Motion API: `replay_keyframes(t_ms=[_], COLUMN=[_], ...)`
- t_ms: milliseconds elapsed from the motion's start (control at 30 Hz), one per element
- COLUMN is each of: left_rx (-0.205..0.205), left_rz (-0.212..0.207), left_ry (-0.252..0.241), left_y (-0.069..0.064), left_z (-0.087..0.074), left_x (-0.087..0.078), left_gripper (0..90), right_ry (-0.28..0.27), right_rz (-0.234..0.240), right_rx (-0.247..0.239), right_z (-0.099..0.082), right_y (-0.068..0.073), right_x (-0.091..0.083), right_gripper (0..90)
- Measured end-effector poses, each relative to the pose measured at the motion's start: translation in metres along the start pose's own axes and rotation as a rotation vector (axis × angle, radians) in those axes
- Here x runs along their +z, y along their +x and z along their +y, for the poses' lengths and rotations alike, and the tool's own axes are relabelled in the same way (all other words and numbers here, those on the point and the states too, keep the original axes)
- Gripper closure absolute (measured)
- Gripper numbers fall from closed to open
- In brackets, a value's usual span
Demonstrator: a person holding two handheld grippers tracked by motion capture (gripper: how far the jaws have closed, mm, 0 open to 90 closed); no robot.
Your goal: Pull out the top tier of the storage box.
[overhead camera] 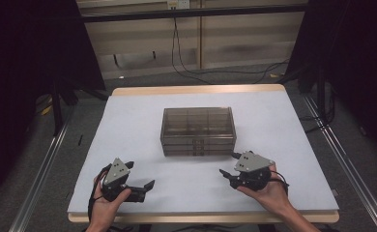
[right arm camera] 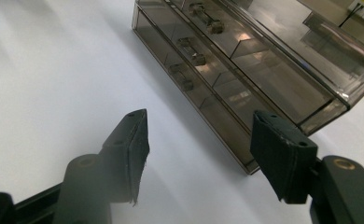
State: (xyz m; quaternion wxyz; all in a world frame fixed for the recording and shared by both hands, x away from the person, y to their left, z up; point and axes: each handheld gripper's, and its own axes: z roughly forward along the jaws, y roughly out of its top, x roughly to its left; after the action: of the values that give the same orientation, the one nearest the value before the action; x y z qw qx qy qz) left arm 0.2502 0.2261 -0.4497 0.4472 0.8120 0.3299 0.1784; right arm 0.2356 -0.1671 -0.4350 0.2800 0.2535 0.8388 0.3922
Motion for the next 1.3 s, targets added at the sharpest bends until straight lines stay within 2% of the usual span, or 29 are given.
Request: replay_keyframes(t_ms=[100,333,500,633,833,900,1000,1167,1200,1300], left_rx=[0.005,0.002,0.005,0.000,0.006,-0.008,-0.005,-0.007,-0.007,0.006], left_rz=[0.006,0.004,0.012,0.014,0.014,0.016,0.017,0.016,0.010,0.010], left_ry=[-0.001,0.000,0.000,-0.001,0.001,0.005,0.010,0.002,0.003,0.002], left_y=[0.001,0.000,0.002,0.001,0.001,0.001,0.002,0.001,0.001,0.000], left_z=[0.000,0.000,0.000,0.000,0.000,0.000,0.000,0.000,-0.001,0.000], left_x=[0.000,0.000,0.000,-0.001,0.000,0.000,0.000,0.000,0.001,0.000], left_gripper=[2.8,2.8,3.0,3.0,2.9,3.0,3.1,3.0,3.0,2.9], right_ry=[0.003,0.001,-0.003,-0.001,-0.009,-0.011,-0.011,-0.011,-0.007,0.002], right_rz=[-0.007,-0.035,-0.076,-0.081,-0.116,-0.128,-0.141,-0.157,-0.175,-0.168], right_rx=[-0.026,-0.109,-0.170,-0.199,-0.244,-0.274,-0.312,-0.330,-0.349,-0.379], right_z=[0.002,0.011,0.017,0.020,0.026,0.028,0.030,0.033,0.035,0.037], right_y=[0.002,0.010,0.014,0.016,0.016,0.017,0.019,0.021,0.022,0.025], right_x=[0.003,0.009,0.010,0.011,0.011,0.012,0.013,0.015,0.017,0.020], right_gripper=[39.1,49.0,52.5,55.6,58.5,61.2,64.0,65.7,66.8,67.0])
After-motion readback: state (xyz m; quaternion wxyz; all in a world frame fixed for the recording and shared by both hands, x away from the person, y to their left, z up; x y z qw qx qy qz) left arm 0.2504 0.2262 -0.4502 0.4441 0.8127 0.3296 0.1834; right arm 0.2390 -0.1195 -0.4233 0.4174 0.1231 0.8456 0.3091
